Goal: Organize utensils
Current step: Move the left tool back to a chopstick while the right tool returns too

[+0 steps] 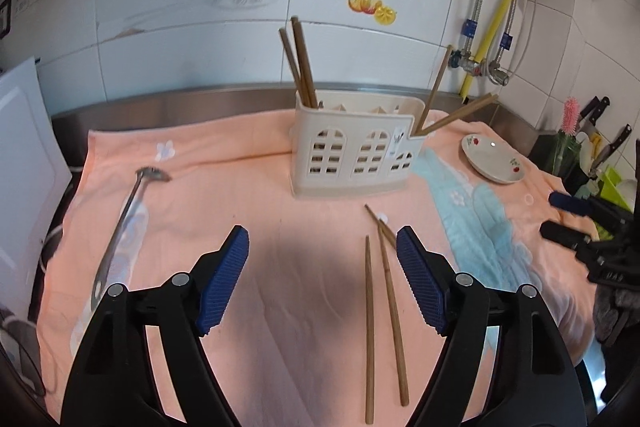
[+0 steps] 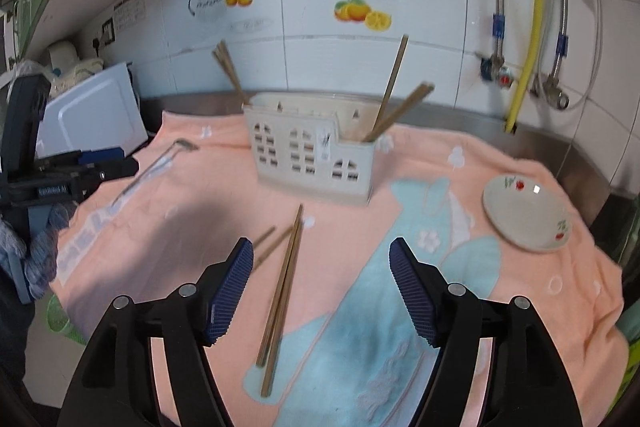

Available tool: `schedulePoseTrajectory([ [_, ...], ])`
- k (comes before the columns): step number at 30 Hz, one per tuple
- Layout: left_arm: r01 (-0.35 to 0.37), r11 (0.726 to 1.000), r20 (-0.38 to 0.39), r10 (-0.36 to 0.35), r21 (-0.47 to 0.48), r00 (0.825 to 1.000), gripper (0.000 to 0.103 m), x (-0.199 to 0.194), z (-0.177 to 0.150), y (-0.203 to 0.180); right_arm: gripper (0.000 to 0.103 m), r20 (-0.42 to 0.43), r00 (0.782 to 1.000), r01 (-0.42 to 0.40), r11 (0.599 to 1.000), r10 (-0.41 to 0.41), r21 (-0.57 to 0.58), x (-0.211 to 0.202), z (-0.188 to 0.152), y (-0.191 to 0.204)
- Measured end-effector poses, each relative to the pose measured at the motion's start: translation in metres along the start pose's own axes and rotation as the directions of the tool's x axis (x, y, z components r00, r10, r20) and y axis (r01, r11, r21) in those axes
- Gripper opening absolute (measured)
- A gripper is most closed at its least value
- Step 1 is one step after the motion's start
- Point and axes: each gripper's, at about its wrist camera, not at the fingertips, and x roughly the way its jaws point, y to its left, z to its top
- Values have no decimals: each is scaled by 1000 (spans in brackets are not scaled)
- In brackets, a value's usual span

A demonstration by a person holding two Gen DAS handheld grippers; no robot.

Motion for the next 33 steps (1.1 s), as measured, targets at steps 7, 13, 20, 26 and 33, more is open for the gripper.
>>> schedulePoseTrajectory([
  [7, -12, 1000, -14, 12, -5, 1000, 75, -3, -22, 2, 64, -30, 999, -12, 1000, 11, -22, 9, -32, 16],
  [13, -8, 1000, -35, 8, -15, 999, 75, -2, -38, 3, 53, -84, 996, -17, 1000, 16, -11, 23, -61, 24],
  [20, -4, 1000, -59, 3, -16, 998, 75, -1, -58, 2, 33, -164, 986, -36, 999, 36, 2, 48, -90, 33],
  [26, -9, 1000, -80, 7, -19, 997, 75, 1, -70, 3, 21, -194, 980, -38, 998, 46, 43, 63, -97, 31],
  [33, -10, 1000, -95, 8, -23, 995, 75, 2, -78, 7, 15, -211, 976, -38, 998, 46, 42, 74, -95, 33],
])
